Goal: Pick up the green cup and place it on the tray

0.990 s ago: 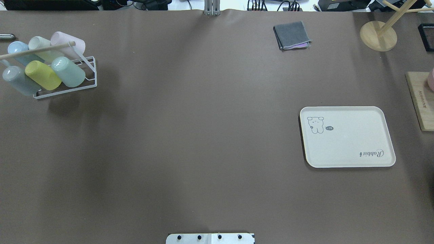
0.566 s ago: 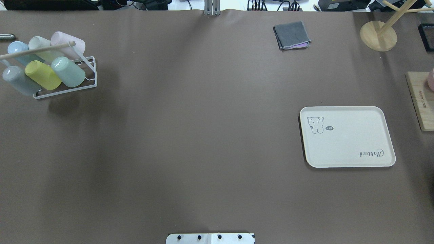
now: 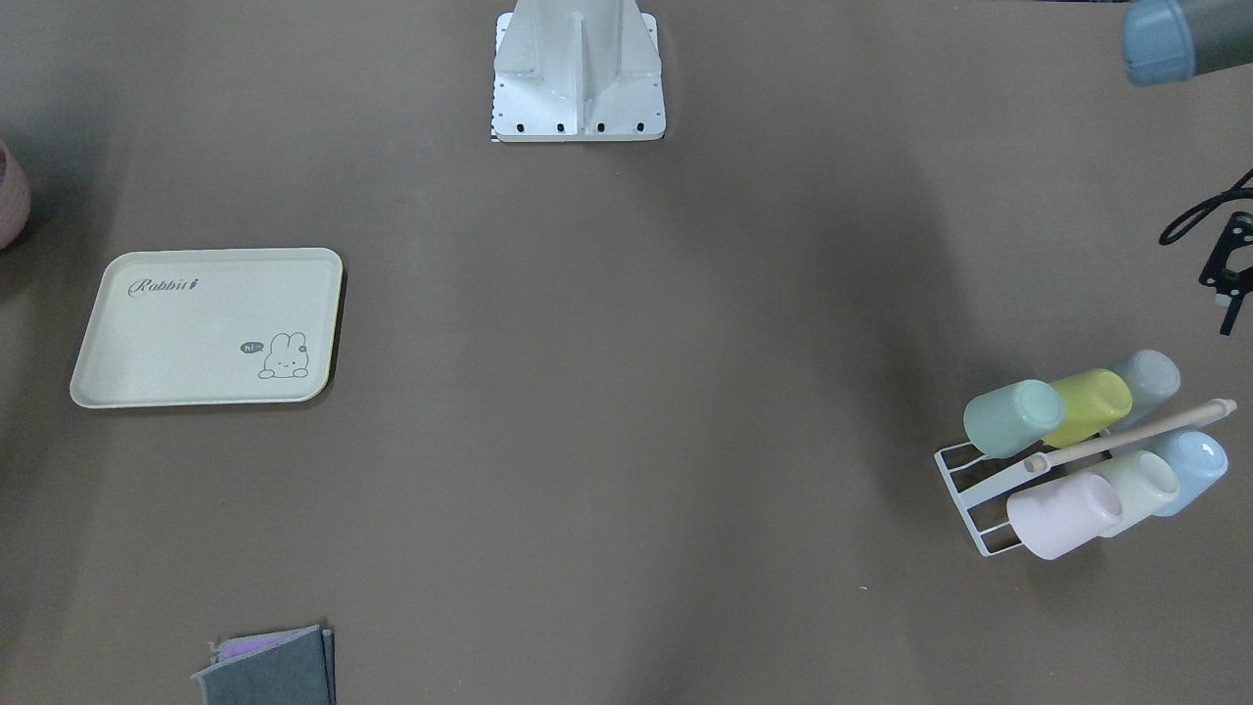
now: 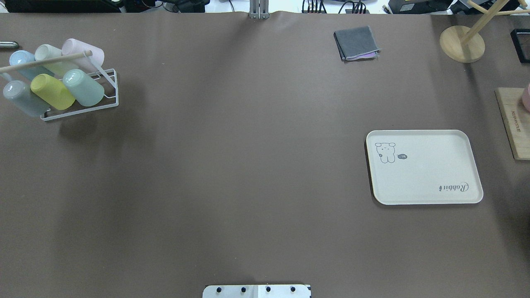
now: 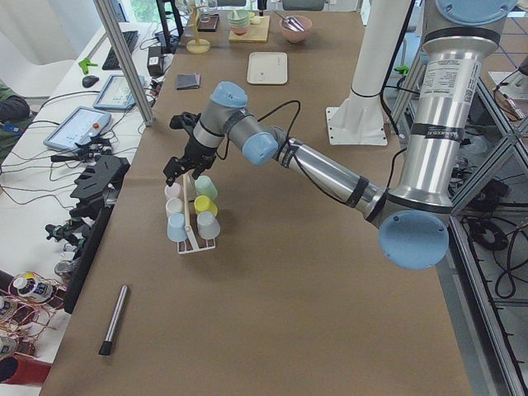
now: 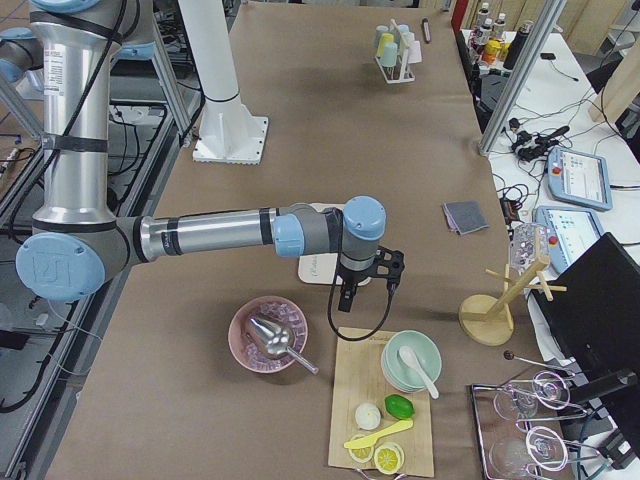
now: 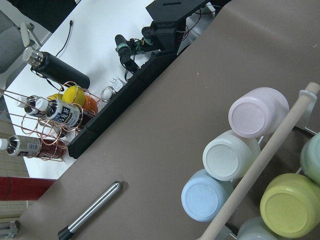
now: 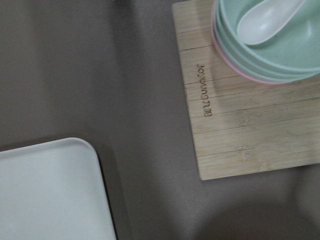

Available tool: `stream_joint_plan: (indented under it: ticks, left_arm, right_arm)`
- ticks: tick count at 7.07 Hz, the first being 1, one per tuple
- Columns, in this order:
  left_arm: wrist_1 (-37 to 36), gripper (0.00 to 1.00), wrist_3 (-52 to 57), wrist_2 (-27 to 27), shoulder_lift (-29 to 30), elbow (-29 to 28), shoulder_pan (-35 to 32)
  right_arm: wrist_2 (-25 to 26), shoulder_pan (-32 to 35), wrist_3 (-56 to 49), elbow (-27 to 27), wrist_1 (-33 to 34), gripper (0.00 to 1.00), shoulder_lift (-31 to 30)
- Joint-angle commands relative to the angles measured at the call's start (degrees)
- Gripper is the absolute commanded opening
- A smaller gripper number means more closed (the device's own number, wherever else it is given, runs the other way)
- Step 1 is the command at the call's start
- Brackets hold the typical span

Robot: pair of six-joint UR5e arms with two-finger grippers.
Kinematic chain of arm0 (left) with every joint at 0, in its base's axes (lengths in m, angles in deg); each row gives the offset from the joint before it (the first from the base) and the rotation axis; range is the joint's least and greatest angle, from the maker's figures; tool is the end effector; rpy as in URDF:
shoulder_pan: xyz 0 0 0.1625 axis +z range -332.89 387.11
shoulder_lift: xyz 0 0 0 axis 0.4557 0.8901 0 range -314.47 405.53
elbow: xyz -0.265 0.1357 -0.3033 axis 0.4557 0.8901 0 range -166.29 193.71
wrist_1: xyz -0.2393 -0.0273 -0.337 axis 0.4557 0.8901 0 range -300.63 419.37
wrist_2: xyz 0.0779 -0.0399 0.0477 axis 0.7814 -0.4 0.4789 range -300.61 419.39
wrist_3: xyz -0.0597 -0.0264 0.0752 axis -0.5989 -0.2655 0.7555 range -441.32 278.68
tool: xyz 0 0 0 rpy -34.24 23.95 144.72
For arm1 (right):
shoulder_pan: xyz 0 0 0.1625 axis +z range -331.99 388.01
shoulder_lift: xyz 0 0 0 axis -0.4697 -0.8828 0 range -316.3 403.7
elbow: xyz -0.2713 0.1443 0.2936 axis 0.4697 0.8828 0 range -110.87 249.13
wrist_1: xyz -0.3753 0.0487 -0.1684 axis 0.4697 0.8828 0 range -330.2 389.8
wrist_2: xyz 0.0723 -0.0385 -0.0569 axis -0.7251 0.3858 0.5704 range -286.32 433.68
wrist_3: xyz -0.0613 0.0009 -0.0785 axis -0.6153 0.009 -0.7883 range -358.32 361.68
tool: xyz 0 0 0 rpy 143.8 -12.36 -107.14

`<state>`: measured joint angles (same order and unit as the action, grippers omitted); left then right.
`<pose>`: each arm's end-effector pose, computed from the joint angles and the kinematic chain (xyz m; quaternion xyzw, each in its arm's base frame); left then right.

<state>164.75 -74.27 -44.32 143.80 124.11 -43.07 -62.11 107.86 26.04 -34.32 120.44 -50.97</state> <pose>0.0812 -0.5490 0.3952 0.3577 0.1513 0.2574 0.8848 -0.0204 -0.4653 0.5809 -0.0527 -0.3899 0.0863 0.9153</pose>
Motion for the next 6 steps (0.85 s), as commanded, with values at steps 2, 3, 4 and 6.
stream_joint_plan:
  ticks: [2,3,4,6]
  left_arm:
    - [-0.1,0.99,3.4,17.0,-1.3,2.6,12.7]
    - [-0.1,0.99,6.5,20.4,-1.7,2.6,15.0]
    - [0.0,0.99,12.4,23.7,-1.7,2.6,16.7]
    - [-0.5,0.99,24.2,31.9,-1.7,2.6,21.6]
  right_arm:
    - [0.9,-9.3,4.9,-0.9,-0.3,1.0,1.3]
    - [1.2,-10.8,8.4,0.4,-3.3,1.0,1.4]
    - [2.5,-13.1,14.1,3.1,-10.0,1.0,1.4]
    - [2.9,-15.2,15.5,8.0,-17.1,1.0,1.2]
